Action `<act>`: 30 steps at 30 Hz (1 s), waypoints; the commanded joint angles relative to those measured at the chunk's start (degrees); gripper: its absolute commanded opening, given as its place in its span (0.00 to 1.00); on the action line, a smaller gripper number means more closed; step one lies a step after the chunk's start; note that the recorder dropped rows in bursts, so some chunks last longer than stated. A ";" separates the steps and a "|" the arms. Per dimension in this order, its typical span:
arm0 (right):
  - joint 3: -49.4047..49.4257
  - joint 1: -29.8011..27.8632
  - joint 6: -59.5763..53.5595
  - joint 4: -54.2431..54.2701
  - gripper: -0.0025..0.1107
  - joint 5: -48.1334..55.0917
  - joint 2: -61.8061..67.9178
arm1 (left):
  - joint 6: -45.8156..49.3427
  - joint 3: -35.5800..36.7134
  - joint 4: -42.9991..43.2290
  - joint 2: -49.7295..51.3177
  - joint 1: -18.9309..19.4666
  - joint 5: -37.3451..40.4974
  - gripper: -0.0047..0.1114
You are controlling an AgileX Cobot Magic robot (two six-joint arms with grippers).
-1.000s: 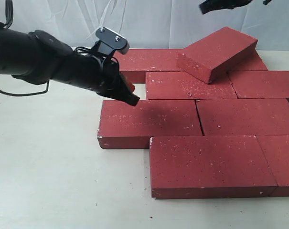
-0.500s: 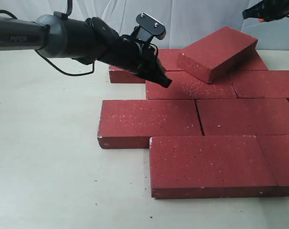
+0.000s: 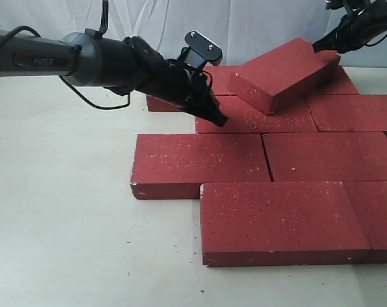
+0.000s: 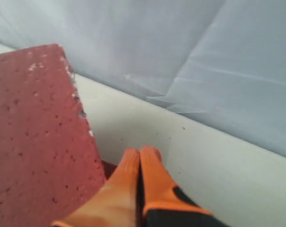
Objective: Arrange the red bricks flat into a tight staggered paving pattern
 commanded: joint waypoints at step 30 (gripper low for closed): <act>-3.17 0.30 1.46 -0.60 0.01 9.86 -0.93 | -0.43 -0.34 -1.44 -0.06 -0.14 -5.47 0.04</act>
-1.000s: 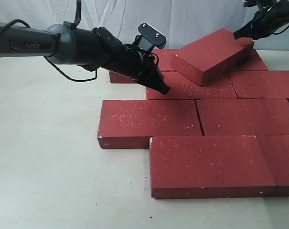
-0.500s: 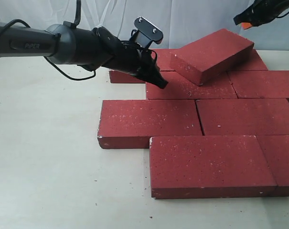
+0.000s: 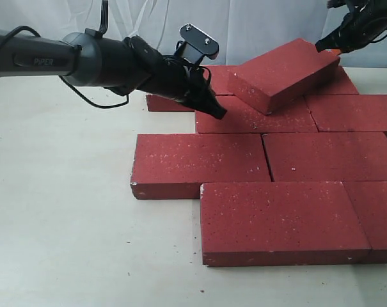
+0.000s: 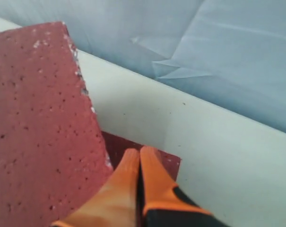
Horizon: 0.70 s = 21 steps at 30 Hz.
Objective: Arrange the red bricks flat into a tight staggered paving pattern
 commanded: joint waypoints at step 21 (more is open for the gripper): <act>0.67 -0.21 -1.62 5.04 0.01 7.27 -5.17 | -3.59 -0.34 0.03 -0.06 3.18 6.85 0.04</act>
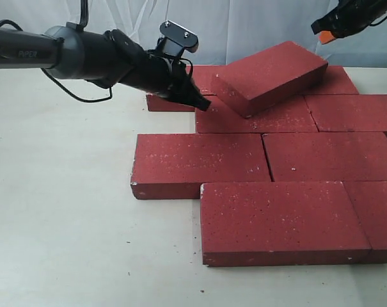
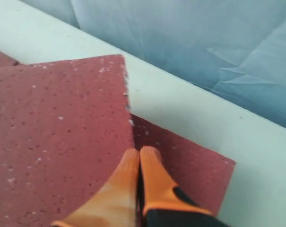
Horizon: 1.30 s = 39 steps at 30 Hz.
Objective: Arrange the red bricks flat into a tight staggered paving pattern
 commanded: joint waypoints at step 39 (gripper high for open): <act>0.68 1.30 -4.00 4.87 0.01 0.30 -1.83 | -1.08 -15.54 1.18 4.97 -3.49 2.40 0.04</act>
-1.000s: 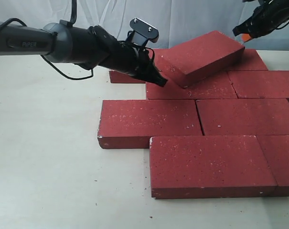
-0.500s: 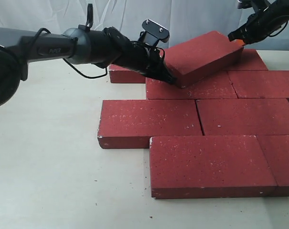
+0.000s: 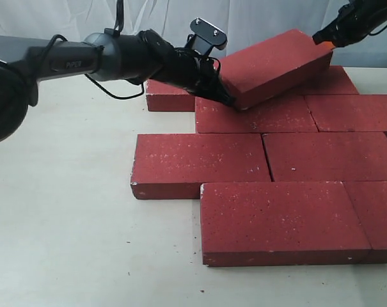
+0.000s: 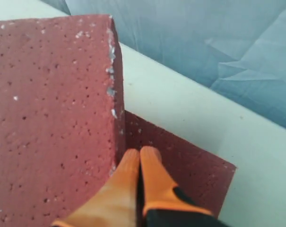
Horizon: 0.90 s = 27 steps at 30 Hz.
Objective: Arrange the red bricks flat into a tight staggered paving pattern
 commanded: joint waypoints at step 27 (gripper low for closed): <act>21.56 15.15 7.04 -3.27 0.01 2.06 -23.44 | -22.35 12.40 20.48 -20.90 2.13 3.50 0.04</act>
